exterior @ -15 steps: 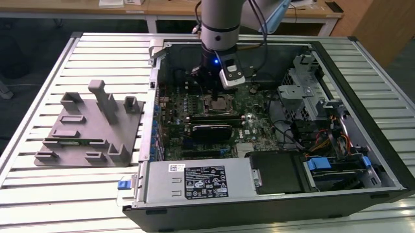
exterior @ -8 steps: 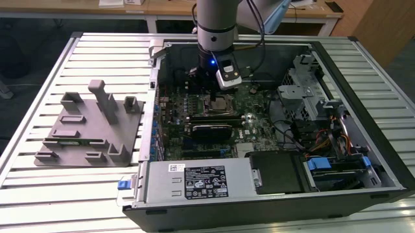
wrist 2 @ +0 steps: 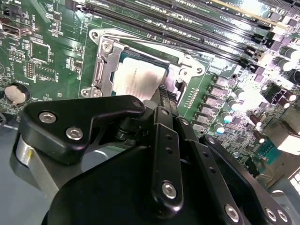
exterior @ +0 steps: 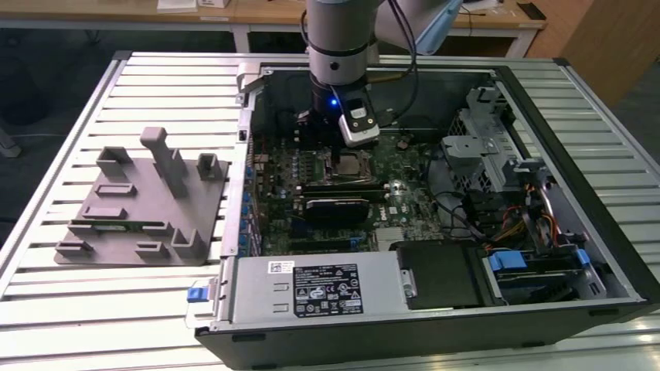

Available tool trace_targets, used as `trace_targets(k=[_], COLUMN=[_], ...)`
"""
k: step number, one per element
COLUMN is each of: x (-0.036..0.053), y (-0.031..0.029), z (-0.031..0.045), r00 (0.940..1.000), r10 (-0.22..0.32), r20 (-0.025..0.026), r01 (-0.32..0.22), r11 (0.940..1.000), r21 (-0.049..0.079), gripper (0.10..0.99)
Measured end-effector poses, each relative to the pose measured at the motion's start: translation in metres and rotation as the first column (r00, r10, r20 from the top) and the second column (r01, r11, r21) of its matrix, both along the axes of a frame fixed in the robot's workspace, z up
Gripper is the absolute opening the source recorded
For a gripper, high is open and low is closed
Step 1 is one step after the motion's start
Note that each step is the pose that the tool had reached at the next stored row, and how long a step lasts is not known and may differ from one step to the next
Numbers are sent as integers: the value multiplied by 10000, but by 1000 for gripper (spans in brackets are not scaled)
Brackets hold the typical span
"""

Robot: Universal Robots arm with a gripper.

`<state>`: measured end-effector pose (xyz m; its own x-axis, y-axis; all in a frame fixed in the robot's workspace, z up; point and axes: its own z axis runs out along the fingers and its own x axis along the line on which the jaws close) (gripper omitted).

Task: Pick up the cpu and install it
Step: 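Close the cpu cover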

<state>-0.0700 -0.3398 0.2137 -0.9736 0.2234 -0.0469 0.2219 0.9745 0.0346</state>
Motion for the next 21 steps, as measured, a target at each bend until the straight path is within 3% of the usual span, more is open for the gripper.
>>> trace_targets(k=[14, 21], x=[-11, -50], y=[-7, -8], z=[-55, -84], r00=[10000, 9996], r10=[32, 297], r20=[3, 0], r01=[-32, -297], r11=[10000, 9995], r21=[-12, -52], gripper=[106, 106])
